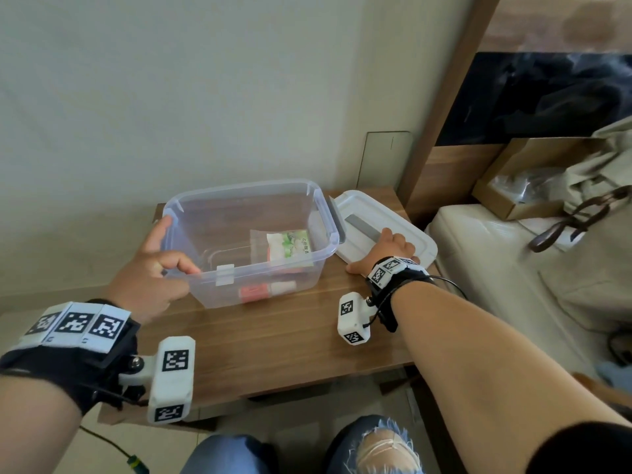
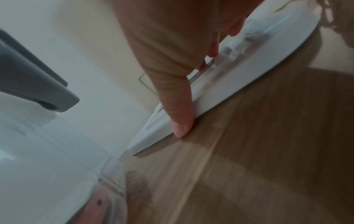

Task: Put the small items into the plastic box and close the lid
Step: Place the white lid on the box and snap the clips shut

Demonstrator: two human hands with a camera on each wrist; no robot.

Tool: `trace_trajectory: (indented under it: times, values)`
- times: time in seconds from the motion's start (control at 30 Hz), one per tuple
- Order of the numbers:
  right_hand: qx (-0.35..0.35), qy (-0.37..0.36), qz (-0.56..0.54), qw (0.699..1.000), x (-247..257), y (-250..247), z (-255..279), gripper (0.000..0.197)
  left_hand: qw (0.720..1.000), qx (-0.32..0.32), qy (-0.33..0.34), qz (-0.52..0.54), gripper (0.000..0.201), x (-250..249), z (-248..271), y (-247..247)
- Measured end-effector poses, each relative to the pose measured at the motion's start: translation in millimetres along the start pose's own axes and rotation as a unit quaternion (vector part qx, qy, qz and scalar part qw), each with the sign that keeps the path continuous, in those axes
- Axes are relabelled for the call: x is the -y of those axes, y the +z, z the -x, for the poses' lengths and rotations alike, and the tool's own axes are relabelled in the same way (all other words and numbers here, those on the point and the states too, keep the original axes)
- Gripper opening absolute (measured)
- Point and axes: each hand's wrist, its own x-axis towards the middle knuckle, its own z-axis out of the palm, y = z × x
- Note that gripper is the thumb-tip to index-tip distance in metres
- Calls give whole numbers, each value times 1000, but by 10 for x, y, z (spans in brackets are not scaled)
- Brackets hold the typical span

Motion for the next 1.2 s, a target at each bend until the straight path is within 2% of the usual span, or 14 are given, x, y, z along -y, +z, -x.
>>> trace_trajectory:
  times: [0.2,0.37,0.47,0.67,0.8,1.0,1.2]
  values:
    - [-3,-12,28,1000,38,-69,49,81,1000,-7,0,0,28,14,-1,-5]
    - [-23,-41,-24,999,44,-198,116,49,1000,-6,0,-2,28,18,5,0]
    - [-42,-65,-62,995,29,-313,189,39,1000,-7,-8,-3,25,9,24,-6]
    - [-81,-121,-13,989,-104,-508,354,31,1000,-9,-9,7,27,-6,50,22]
    - [-119,-122,-89,981,-158,-629,470,36,1000,-8,-13,1,25,21,47,24]
    - [-128,-157,-143,969,-142,-786,698,30,1000,0,-16,-3,48,18,122,44]
    - [-129,-203,-232,943,11,-880,980,17,999,3,-36,-17,36,-28,246,62]
